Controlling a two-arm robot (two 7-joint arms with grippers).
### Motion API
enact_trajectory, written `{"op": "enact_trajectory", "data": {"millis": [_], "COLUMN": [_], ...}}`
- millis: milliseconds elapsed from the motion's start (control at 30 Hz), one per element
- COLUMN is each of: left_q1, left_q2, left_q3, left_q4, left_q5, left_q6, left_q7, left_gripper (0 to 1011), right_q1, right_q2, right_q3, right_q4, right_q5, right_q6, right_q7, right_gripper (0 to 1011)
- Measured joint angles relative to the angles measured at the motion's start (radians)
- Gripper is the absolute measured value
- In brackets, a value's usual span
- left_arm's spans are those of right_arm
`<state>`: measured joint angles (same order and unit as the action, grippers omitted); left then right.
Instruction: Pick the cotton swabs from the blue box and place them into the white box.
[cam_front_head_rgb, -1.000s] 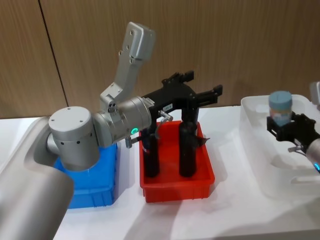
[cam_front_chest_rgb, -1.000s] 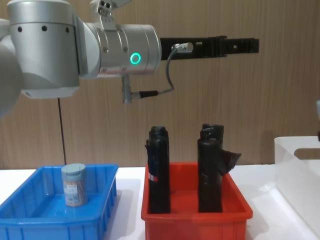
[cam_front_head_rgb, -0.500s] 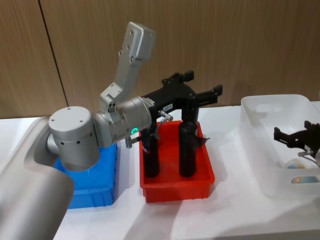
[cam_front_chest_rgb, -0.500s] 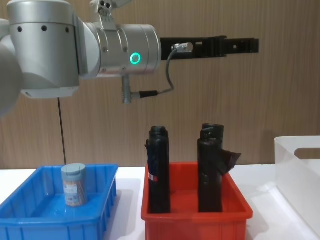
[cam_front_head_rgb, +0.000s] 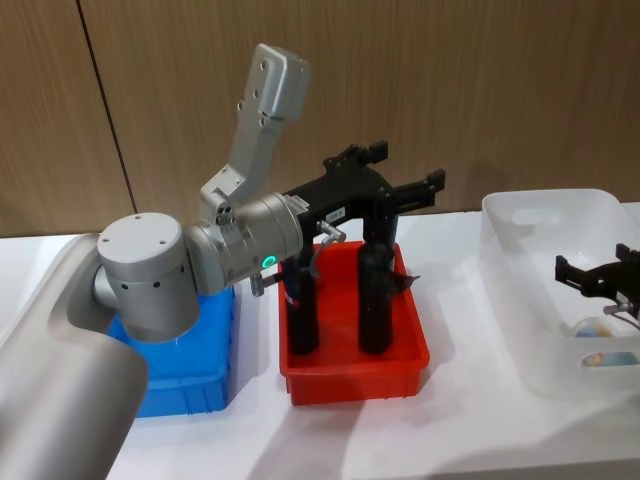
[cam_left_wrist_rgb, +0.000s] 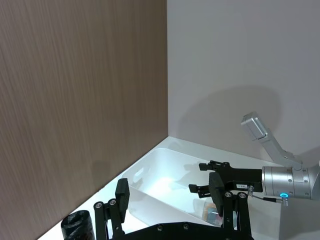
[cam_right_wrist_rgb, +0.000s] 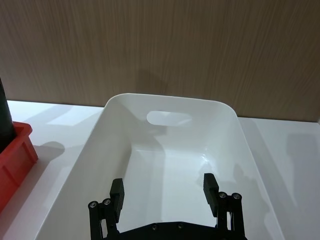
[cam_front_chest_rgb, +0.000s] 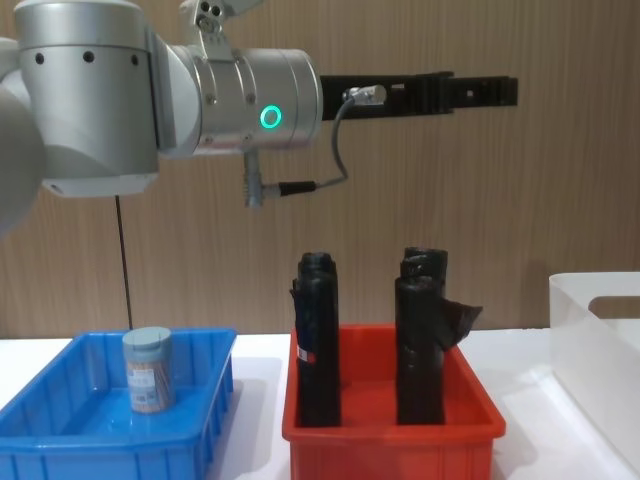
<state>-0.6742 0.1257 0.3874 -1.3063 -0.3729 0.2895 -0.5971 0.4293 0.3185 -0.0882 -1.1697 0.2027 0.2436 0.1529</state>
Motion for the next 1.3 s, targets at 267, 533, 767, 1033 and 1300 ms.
{"op": "enact_trajectory", "data": {"millis": [267,533,767,1033,1300], "left_q1": [0.016,0.084,0.151,0.226,0.314], "left_q2": [0.009,0.049,0.089,0.132,0.184], "left_q3": [0.002,0.013,0.023,0.035,0.048], "left_q4": [-0.011,-0.061,-0.111,-0.165,-0.229], "left_q5": [0.005,0.032,0.059,0.088,0.123], "left_q6": [-0.010,-0.053,-0.095,-0.142,-0.198], "left_q7": [0.020,0.112,0.203,0.302,0.420], "left_gripper": [1004,1004,1004,1004,1004], "right_q1": [-0.015,-0.089,-0.155,-0.223,-0.311], "right_q2": [0.001,0.004,0.007,0.010,0.014], "right_q3": [-0.004,-0.028,-0.048,-0.070,-0.097], "right_q4": [-0.019,-0.119,-0.208,-0.300,-0.419], "right_q5": [0.003,0.017,0.029,0.043,0.060], "right_q6": [-0.007,-0.042,-0.073,-0.105,-0.147], "right_q7": [-0.001,-0.016,-0.029,-0.043,-0.060], "right_gripper": [1001,1001,1001,1001,1001]}}
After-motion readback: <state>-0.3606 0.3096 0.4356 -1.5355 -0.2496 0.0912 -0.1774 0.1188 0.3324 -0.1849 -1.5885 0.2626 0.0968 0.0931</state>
